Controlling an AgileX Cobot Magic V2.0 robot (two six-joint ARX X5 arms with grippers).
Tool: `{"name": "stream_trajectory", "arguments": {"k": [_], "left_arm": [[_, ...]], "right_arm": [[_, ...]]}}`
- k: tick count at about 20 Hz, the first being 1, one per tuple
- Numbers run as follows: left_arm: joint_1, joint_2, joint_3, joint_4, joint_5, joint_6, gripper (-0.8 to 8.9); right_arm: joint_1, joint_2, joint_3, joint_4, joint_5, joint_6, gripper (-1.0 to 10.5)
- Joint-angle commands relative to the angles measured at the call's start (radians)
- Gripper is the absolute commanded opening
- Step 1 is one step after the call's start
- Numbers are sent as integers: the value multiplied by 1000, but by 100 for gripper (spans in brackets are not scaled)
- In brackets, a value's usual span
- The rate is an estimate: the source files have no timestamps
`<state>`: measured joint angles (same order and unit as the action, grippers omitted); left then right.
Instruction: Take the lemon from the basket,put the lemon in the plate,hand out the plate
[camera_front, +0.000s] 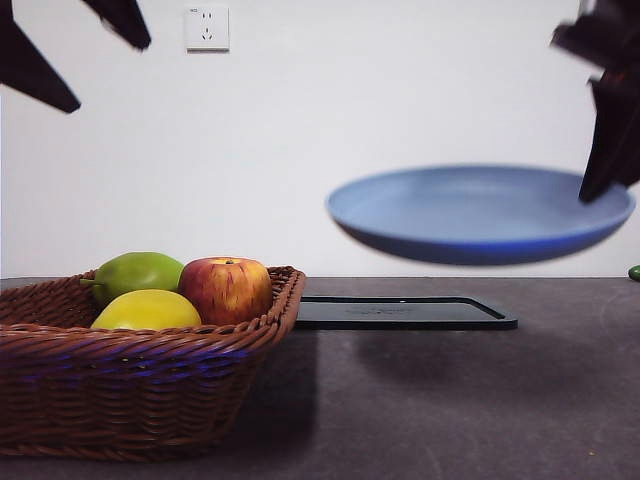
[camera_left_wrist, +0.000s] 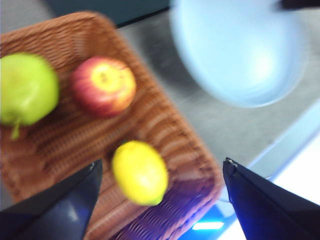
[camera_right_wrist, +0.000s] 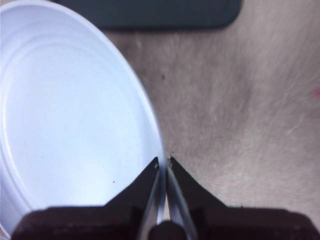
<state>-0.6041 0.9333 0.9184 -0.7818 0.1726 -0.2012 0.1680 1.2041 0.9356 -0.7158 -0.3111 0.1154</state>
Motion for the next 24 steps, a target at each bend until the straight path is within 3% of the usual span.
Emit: {"name": "stream_trajectory", "arguments": {"k": [1,4,11,18,24], "left_arm": [[-24,67,19,-28,-42,-61,417],[-44,185,19,-23,-35,-114,417],[-113,420,19,31,-50,-149,417],[-117,536,19,77,-122,-166,417],[-116,562,19,94,-124,-160,413]], "right_arm": [[1,-51,16,-6,-3,1,5],[1,-101,16,-16,-3,8,5],[1,-119,16,-58,-4,10,5],[2,-119,16,-77,-5,10,5],[2,-119,16,-78,-5,7,5]]}}
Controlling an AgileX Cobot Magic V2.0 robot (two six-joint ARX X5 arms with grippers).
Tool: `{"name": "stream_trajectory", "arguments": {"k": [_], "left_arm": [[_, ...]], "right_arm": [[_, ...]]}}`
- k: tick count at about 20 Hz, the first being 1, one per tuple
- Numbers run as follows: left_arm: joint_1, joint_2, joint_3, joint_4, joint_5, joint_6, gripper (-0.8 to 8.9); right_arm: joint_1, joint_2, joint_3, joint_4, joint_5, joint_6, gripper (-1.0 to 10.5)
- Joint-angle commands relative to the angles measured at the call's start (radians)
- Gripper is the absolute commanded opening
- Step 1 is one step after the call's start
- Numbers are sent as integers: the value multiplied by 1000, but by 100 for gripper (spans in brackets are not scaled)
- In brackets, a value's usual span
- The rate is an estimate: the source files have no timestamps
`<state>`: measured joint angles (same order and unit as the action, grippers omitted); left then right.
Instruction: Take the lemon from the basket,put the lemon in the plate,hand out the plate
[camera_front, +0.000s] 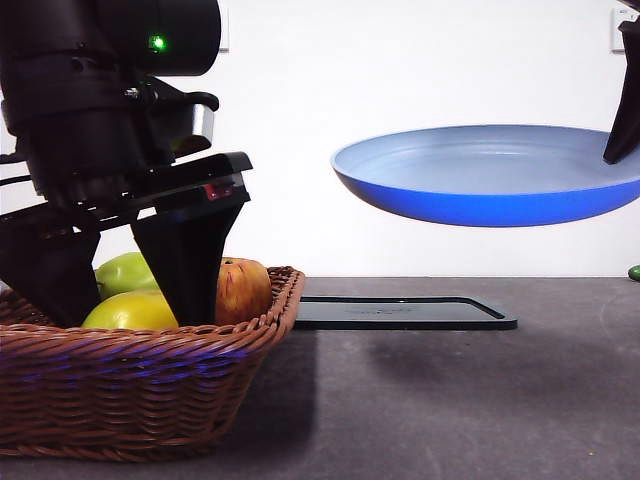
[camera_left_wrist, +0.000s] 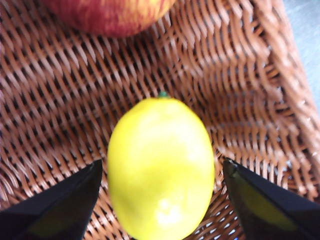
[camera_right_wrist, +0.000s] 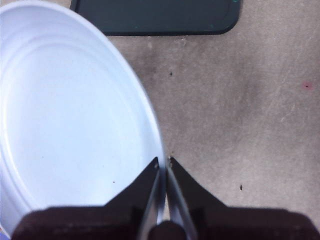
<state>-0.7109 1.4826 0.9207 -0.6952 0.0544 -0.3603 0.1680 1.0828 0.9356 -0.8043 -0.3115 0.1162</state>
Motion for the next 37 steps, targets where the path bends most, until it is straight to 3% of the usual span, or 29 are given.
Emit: {"name": "stream_trajectory", "arguments": {"k": [1,7,12,17,22,26,29,37], "left_arm": [[-10,12,17,7,-8,8,408],[-10,12,17,11,-10,58,136],[-10,11,39,-5,5,81,140],[-25,-34,210,-122,17,147,140],[-47,-124,386,-222,85,156,140],[-101,-154,443,-183,155,155,140],[-144,-128,443,-123,154,155,140],[-214,25,443,-75,50,190,157]], "right_arm": [[2,3,16,11,-4,6,5],[2,3,16,11,-4,6,5],[2,3,16,11,-4,6,5],[1,6,16,28,3,7,5],[2,53,16,48,2,18,5],[18,126,16,49,-11,47,5],[56,159,16,70,-84,71,5],[163,162,16,87,-84,111,5]]}}
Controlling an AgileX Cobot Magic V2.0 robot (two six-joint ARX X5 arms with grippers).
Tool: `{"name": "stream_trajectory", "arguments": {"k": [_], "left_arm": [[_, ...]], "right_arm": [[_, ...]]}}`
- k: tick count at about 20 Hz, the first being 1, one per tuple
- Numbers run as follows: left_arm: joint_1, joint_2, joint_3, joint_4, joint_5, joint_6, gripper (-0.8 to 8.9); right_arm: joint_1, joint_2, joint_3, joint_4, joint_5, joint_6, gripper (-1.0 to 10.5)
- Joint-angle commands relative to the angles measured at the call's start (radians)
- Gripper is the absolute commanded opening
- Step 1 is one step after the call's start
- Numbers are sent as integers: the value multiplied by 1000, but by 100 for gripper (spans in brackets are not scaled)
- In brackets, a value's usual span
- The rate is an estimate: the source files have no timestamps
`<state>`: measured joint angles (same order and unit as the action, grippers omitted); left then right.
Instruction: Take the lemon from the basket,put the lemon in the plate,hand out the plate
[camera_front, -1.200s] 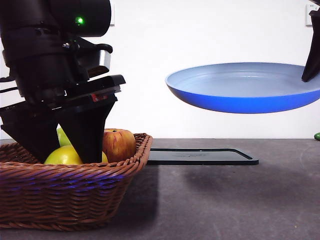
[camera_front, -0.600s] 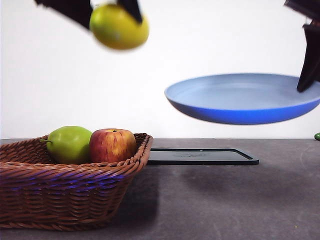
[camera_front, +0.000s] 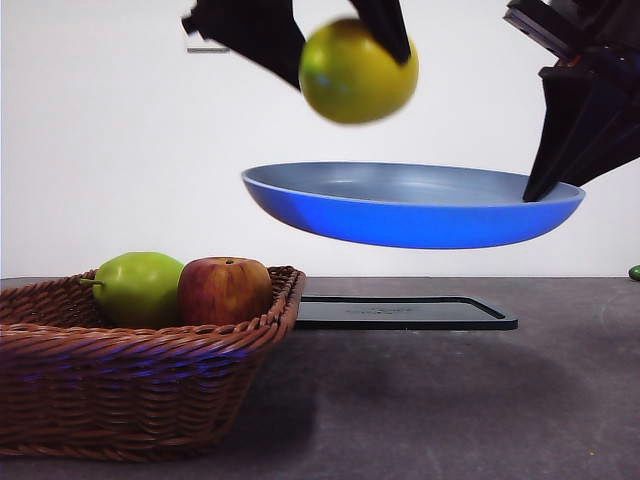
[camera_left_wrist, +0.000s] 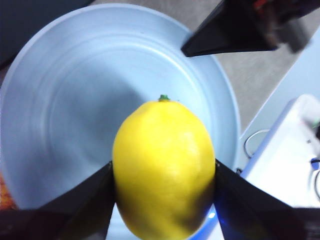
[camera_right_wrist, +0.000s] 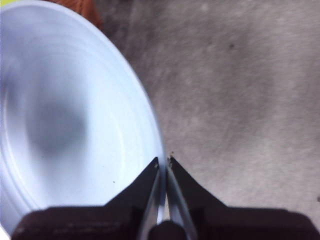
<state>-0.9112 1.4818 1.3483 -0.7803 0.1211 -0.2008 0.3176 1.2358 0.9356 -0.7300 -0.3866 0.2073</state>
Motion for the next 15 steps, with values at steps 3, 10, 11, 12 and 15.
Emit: {"name": "stream_trajectory", "arguments": {"k": [3,10,11,12,15], "left_arm": [[-26,82,16,12,-71,56,184],[-48,132,16,17,-69,56,351],[-48,132,16,17,-70,56,354],[-48,132,16,17,-69,56,354],[-51,132,16,16,-68,52,371]], "right_arm": [[35,9,16,13,-10,23,5],[45,9,16,14,-8,27,5],[45,9,16,15,-8,27,5],[45,9,16,15,-8,27,5],[45,10,16,18,-8,27,5]]}}
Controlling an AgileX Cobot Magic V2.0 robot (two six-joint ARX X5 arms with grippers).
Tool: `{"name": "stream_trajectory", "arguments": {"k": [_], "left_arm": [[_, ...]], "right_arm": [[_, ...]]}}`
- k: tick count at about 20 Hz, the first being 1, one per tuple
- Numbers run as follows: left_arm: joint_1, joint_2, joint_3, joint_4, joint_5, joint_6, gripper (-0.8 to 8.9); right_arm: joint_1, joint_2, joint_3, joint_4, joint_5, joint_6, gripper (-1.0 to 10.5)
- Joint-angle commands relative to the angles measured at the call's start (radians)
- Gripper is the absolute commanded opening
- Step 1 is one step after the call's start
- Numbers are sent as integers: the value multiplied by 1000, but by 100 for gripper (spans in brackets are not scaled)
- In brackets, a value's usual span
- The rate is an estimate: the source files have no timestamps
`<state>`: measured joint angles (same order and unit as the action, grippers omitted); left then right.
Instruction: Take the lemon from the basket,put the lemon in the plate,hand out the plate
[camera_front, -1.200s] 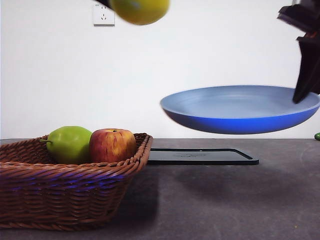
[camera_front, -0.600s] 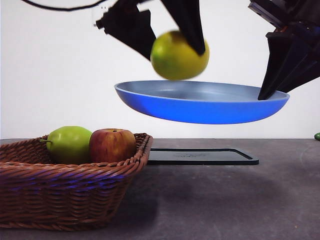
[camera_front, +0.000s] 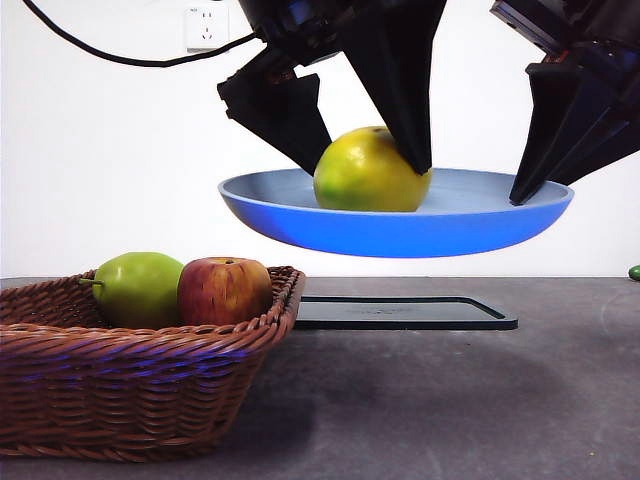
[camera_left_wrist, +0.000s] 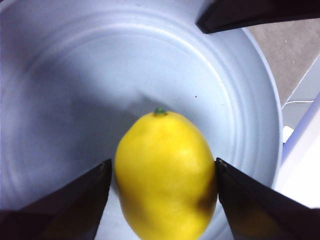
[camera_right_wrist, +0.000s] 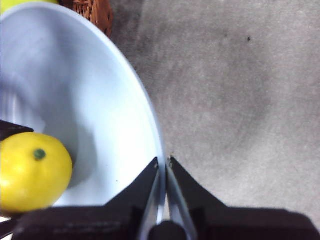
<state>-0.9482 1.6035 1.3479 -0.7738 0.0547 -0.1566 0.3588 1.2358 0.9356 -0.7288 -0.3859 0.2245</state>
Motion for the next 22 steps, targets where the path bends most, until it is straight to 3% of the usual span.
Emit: {"name": "stream_trajectory", "arguments": {"k": [1,7,14,22], "left_arm": [[-14,10,16,10,-1,3,391],[-14,-5,37,-12,-2,3,390],[-14,-61,219,-171,-7,28,389],[-14,-119,238,-356,-167,53,389]], "right_arm": [[4,10,16,18,-9,10,5],[2,14,16,25,-2,10,5],[-74,139,35,82,-1,21,5],[-178,408,343,69,-8,11,5]]}}
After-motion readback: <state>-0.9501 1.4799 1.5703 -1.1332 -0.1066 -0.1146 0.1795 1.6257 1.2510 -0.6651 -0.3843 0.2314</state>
